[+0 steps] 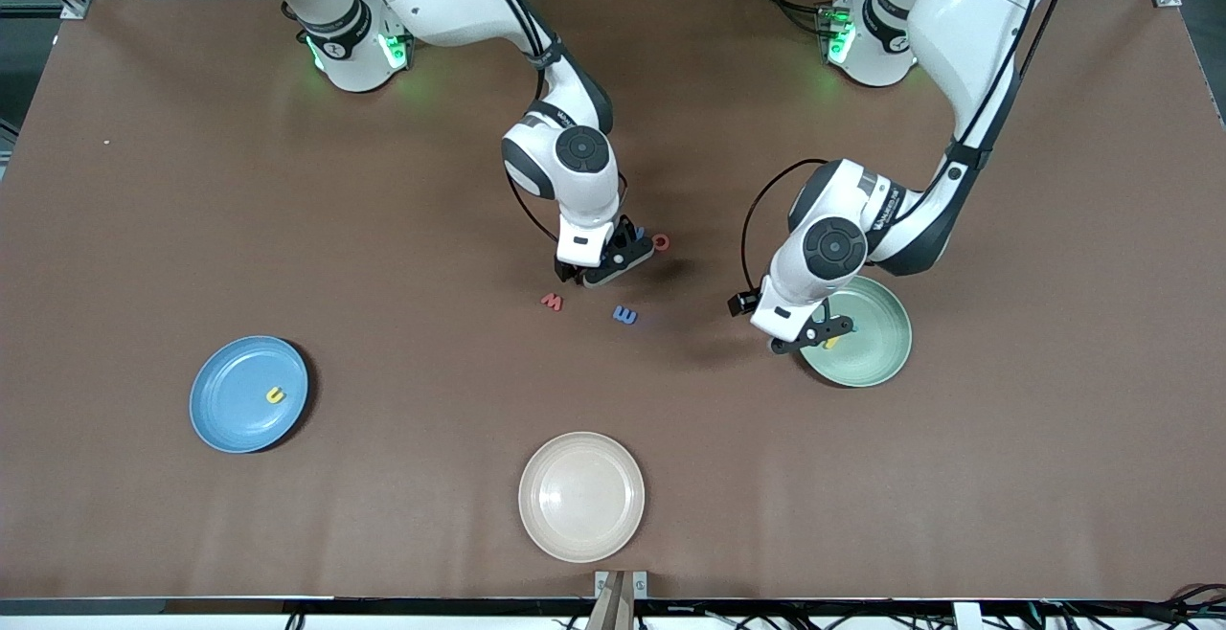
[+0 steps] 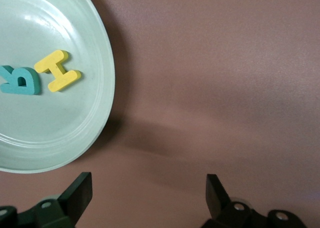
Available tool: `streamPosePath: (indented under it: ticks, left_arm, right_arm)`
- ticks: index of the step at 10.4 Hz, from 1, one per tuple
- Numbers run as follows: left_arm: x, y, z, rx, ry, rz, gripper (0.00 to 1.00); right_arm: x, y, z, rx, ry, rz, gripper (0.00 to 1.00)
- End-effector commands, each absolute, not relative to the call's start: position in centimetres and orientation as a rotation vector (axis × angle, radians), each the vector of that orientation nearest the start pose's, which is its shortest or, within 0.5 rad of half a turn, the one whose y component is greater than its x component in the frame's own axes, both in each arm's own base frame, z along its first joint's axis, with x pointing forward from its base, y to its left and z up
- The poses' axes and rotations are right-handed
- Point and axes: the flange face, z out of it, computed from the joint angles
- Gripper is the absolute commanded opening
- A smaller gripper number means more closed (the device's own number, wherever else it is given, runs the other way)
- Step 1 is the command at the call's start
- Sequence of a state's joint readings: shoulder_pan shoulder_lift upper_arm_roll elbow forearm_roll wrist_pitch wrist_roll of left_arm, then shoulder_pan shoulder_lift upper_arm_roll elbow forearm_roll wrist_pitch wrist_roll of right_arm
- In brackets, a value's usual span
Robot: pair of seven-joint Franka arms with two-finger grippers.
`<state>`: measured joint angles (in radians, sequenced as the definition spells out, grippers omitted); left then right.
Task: Sort upper and lower case letters into plates
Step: 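Release the teal letter in the green plate while the right gripper grasps 6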
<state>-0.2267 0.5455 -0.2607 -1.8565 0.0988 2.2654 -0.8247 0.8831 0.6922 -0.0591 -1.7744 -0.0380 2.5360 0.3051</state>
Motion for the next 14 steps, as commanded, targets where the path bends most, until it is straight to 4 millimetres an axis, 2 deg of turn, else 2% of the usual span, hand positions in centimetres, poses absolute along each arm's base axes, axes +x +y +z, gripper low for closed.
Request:
streamPosePath:
  ticks: [1, 6, 8, 9, 10, 11, 14]
  left_arm:
    - [56.2, -28.7, 23.5, -3.065, -0.494, 0.189, 1.00]
    - [56.2, -29.2, 23.4, -3.062, -0.522, 0.186, 1.00]
    - [56.2, -29.3, 23.4, -3.062, -0.522, 0.186, 1.00]
    - [56.1, -29.3, 23.4, -3.061, -0.524, 0.188, 1.00]
    - [56.3, -29.3, 23.3, -3.062, -0.528, 0.187, 1.00]
    - [56.5, -29.5, 23.4, -3.065, -0.535, 0.182, 1.00]
    - [56.5, -29.4, 23.4, -3.060, -0.554, 0.182, 1.00]
  right_arm:
    - [44.2, 49.9, 17.2, -3.013, -0.887, -0.126, 1.00]
    - [43.5, 48.8, 16.1, -3.046, -0.886, -0.053, 1.00]
    - [43.5, 48.8, 16.4, -3.047, -0.879, -0.046, 1.00]
    - [43.4, 49.0, 16.4, -3.044, -0.880, -0.046, 0.97]
    - [43.4, 49.1, 16.6, -3.040, -0.870, -0.047, 0.06]
    - [43.4, 49.0, 16.7, -3.035, -0.828, -0.032, 0.00]
    - [44.2, 48.8, 18.1, -3.022, -0.814, -0.049, 0.00]
